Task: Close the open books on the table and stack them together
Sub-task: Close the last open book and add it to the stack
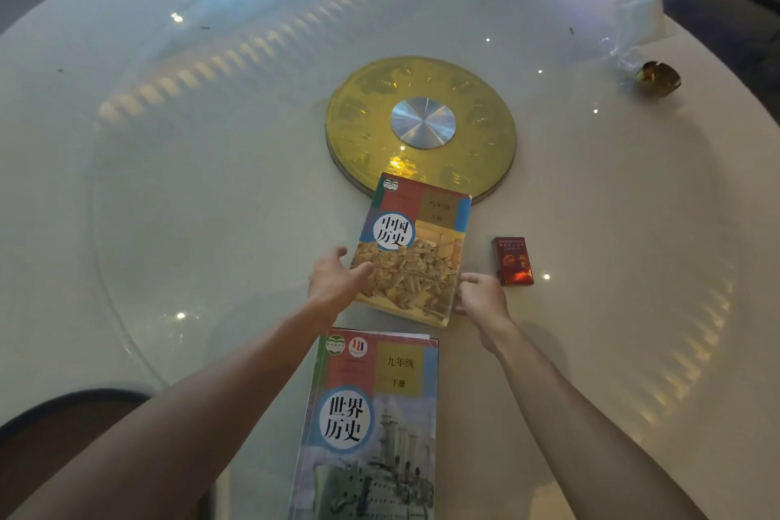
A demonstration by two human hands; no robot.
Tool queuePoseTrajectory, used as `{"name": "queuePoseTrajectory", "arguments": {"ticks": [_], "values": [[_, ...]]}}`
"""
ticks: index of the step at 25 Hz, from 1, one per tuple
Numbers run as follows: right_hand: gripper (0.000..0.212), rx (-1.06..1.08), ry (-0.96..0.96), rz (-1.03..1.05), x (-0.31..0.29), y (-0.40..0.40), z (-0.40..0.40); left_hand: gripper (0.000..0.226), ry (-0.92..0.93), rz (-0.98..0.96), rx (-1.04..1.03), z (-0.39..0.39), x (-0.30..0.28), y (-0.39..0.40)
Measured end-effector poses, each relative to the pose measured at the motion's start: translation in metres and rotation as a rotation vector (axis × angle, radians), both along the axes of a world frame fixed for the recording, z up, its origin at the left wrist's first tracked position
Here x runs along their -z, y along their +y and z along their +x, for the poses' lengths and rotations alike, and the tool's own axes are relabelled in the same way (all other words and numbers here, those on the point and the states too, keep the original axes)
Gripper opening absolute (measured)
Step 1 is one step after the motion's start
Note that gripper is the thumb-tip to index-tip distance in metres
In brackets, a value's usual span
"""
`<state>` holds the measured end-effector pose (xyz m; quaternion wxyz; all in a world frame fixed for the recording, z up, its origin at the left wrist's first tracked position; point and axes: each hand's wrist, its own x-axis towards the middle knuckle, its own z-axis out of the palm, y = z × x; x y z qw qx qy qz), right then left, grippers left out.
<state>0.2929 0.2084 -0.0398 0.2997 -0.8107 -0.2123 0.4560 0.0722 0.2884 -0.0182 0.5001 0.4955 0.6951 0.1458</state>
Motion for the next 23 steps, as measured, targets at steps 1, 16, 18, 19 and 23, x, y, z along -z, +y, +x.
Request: {"name": "queuePoseTrajectory", "arguments": {"ticks": [1, 16, 18, 19, 23], "values": [[0.035, -0.018, -0.029, -0.003, 0.002, -0.001, -0.001, 0.069, -0.016, -0.022, 0.004, 0.0, 0.004, 0.001], [0.034, 0.177, 0.307, 0.107, -0.024, -0.002, 0.003, 0.01, -0.755, -0.291, -0.077, 0.016, -0.053, 0.004], [0.033, 0.175, 0.503, 0.127, -0.035, -0.008, -0.002, 0.011, -0.814, -0.294, -0.039, 0.01, -0.065, -0.004], [0.03, 0.174, 0.553, 0.134, -0.039, -0.013, -0.005, 0.012, -0.825, -0.291, -0.026, 0.007, -0.071, -0.009], [0.018, 0.195, 0.483, 0.146, -0.053, -0.039, -0.015, 0.011, -0.726, -0.274, -0.042, -0.02, -0.079, -0.039]]}}
